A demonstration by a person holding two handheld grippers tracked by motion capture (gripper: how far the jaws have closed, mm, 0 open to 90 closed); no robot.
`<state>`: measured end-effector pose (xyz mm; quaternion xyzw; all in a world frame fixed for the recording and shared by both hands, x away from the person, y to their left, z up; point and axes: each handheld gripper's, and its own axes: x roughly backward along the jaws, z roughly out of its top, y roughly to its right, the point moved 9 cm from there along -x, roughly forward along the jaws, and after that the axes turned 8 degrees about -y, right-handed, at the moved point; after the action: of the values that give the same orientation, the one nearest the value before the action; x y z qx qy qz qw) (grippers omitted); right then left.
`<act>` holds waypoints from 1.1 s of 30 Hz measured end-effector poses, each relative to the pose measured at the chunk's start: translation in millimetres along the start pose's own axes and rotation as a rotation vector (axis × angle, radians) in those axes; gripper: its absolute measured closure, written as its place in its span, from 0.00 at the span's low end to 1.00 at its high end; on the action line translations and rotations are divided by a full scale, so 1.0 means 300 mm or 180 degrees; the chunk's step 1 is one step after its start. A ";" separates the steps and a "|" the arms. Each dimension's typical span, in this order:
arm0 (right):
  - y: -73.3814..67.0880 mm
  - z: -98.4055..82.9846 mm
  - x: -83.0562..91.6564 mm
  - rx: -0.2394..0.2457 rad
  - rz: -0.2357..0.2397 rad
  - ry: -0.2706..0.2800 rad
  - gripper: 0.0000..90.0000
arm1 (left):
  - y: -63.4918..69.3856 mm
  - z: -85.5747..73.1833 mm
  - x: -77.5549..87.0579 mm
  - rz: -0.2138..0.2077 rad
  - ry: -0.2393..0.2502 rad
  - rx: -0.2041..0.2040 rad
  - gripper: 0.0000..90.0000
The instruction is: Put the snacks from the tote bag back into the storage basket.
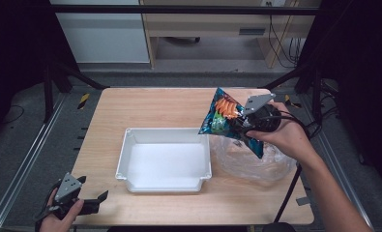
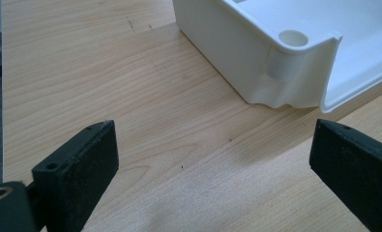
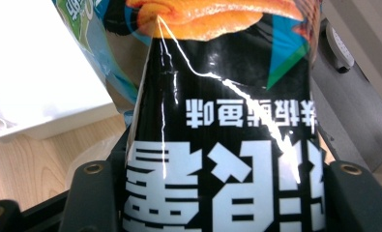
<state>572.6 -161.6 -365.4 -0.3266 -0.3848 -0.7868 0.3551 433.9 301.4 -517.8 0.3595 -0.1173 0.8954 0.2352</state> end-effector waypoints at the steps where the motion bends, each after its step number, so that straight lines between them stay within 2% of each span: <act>1: -0.004 0.006 -0.002 0.0015 0.0016 0.0014 0.45 | 0.000 0.000 0.000 0.0000 0.0001 0.0001 0.04; 11: -0.049 0.082 -0.015 0.0159 0.0061 0.0067 0.45 | -0.001 -0.001 -0.001 0.0010 -0.0013 -0.0010 0.04; 22: -0.127 0.181 -0.036 0.0331 0.0144 0.0126 0.45 | -0.003 -0.002 -0.001 0.0025 -0.0007 0.0001 0.04; 25: -0.154 0.211 -0.053 0.0427 0.0175 0.0106 0.45 | -0.004 -0.002 0.000 0.0028 -0.0001 0.0013 0.03; 33: -0.187 0.253 -0.076 0.0488 0.0218 0.0126 0.45 | -0.005 0.001 0.001 0.0035 0.0017 0.0014 0.04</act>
<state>557.6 -65.8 -366.9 -0.2958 -0.4255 -0.7487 0.4134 434.6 302.8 -517.3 0.3571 -0.1166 0.8978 0.2298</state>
